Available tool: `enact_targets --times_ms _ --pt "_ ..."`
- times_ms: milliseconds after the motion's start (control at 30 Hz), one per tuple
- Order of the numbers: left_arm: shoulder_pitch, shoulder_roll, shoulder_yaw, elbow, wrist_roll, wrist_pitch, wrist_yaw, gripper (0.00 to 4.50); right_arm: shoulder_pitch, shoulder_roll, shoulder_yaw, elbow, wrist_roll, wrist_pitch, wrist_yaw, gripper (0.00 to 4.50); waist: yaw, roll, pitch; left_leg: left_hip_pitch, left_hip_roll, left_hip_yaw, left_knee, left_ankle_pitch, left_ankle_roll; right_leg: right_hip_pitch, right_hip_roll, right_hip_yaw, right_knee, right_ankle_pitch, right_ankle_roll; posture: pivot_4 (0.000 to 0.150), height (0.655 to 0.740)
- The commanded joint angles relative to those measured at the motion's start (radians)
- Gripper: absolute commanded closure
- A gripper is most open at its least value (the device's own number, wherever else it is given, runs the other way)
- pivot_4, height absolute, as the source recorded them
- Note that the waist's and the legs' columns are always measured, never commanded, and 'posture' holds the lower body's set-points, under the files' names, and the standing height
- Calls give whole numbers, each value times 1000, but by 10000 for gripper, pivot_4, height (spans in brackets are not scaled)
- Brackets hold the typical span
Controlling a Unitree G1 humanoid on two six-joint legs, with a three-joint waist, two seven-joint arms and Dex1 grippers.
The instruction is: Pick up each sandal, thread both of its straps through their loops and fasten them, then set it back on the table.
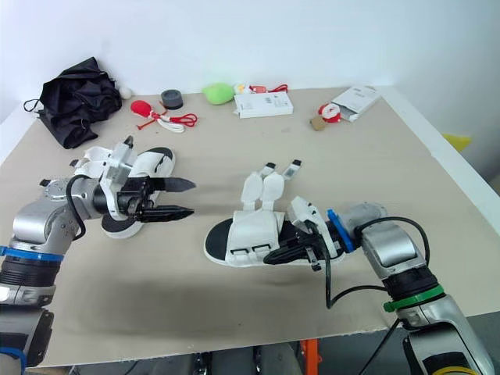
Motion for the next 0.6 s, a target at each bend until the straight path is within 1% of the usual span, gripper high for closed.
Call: enact_targets --times_ms 33,200,367,600 --pt "-5 10 -9 -26 18 -28 -13 7601 -62 -5 27 84 -41 -76 63 44148 1 0 0 0 0 0 0 0 0 0 0 0 0 0 0 1500 7400" --pt "-6 -2 -17 -25 26 -35 -3 7601 -160 21 31 243 -67 -126 65 44148 1 0 0 -1 0 0 1 0 0 0 0 0 0 1 0 1500 7400" --pt "-5 -14 -22 -10 40 -50 3 7601 -146 6 62 236 -56 -154 67 44148 2 0 0 -2 0 -1 2 0 0 -1 0 0 0 1 -1 1500 7400" --pt "9 -34 -60 2 68 -78 -21 7601 -144 31 63 264 -53 -146 67 44148 2 0 0 -3 1 -1 3 0 0 -1 0 0 1 1 -1 1500 7400"
